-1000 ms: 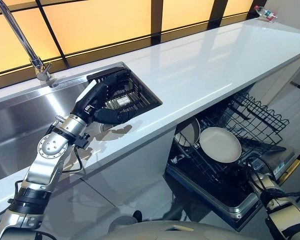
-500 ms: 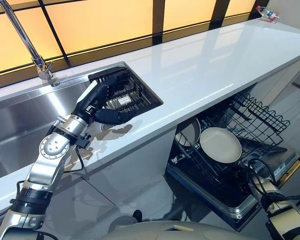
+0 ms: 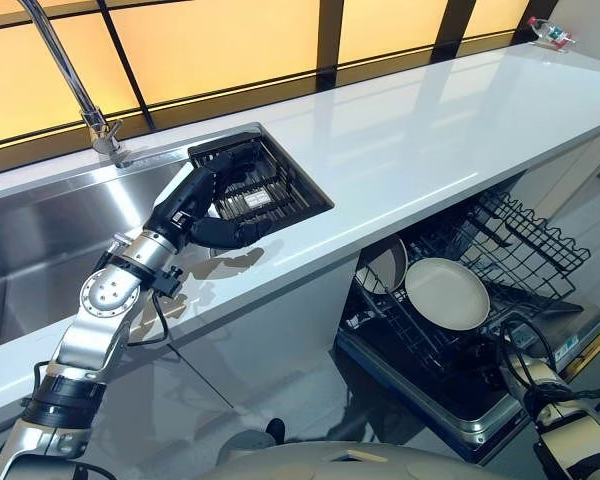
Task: Pick up plates and place into dishwasher.
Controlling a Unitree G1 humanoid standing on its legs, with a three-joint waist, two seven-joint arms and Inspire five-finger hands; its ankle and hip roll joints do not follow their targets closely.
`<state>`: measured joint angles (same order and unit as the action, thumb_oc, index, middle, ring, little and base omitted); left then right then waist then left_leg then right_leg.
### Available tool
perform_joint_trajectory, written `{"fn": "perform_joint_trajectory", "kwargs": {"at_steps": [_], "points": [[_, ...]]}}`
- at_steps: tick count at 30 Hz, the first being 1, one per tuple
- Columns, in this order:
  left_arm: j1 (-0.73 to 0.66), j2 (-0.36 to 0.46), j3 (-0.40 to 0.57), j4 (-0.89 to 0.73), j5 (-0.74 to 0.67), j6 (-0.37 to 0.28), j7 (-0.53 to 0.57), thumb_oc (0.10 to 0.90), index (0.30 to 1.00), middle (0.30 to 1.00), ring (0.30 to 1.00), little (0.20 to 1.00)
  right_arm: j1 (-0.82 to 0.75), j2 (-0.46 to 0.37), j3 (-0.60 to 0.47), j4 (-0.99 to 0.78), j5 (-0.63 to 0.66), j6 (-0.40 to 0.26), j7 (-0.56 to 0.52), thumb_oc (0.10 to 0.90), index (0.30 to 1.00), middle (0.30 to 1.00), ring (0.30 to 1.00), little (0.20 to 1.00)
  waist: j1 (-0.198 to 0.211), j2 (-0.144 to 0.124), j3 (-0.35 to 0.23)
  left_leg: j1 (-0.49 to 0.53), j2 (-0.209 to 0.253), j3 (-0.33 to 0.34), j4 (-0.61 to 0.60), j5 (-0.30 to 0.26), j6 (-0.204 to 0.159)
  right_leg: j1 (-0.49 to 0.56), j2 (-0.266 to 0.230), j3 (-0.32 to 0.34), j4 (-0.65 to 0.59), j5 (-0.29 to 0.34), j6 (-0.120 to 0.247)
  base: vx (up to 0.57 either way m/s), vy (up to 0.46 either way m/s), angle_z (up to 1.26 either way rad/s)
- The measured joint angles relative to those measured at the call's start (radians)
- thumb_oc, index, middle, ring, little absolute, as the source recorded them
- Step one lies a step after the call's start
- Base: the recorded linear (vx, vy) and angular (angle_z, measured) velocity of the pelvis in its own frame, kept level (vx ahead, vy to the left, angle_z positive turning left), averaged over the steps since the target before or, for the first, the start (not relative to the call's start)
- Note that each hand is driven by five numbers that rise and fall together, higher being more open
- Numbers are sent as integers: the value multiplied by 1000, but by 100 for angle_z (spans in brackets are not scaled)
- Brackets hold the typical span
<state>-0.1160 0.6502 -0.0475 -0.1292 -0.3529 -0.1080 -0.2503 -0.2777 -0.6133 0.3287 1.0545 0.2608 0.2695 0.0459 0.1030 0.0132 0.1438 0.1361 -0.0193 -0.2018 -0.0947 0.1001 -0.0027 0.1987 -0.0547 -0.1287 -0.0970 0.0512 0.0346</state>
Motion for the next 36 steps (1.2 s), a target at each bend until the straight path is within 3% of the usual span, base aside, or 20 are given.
{"fn": "perform_joint_trajectory", "kwargs": {"at_steps": [9,13,17,18,23,25,30,36], "points": [[-1,0,-30,0,0,0,3,800,900,900,900,900,0,-3,3,-40,122,5,-44,100,300,300,300,200,-4,1,16,-7,1,-21,0,0,0,0,4,-16,0,-4,-2,37,-2,5],[-1,0,-32,0,-1,0,3,800,900,900,900,900,3,-10,-11,-53,309,-25,-51,100,300,300,300,200,-9,4,19,-9,7,-27,0,0,0,-1,11,-16,0,-4,-3,37,-4,0],[-1,0,-32,2,-2,-4,-7,800,900,900,900,900,54,1,-55,-117,513,-143,-51,100,300,300,300,200,-20,12,28,-11,17,-24,0,-2,-2,-3,21,-17,0,-4,-13,36,-6,-1],[-1,0,-32,2,-3,-5,-12,800,900,900,900,900,64,17,-67,-143,574,-202,-49,100,300,300,300,200,-23,17,31,-11,20,-24,0,-3,-4,-4,24,-19,0,-3,-24,0,0,0],[-2,-4,-32,2,-12,-7,-18,800,900,900,900,900,64,70,-125,-202,703,-339,-22,100,300,300,300,200,-10,48,47,-10,24,-17,1,-3,-6,-4,25,-25,0,-3,-30,9,-4,2],[-2,-4,-32,2,-15,-10,-18,800,900,900,900,900,64,76,-145,-202,701,-366,-22,100,300,300,300,200,5,63,54,-8,25,-17,1,9,-23,-3,26,-24,0,-2,-29,13,-8,4],[-2,-4,-31,2,-19,-10,-12,800,900,900,900,900,59,59,-171,-203,550,-352,-26,100,300,300,300,200,8,64,54,-5,11,-16,5,20,-21,2,14,-10,2,-13,-15,6,-7,5],[-2,-5,-31,5,-19,-10,-9,800,900,900,900,900,14,42,-169,-206,371,-256,-23,100,300,300,300,200,3,64,55,9,9,1,5,17,-19,11,12,8,2,-16,-11,3,-10,-5]]}}
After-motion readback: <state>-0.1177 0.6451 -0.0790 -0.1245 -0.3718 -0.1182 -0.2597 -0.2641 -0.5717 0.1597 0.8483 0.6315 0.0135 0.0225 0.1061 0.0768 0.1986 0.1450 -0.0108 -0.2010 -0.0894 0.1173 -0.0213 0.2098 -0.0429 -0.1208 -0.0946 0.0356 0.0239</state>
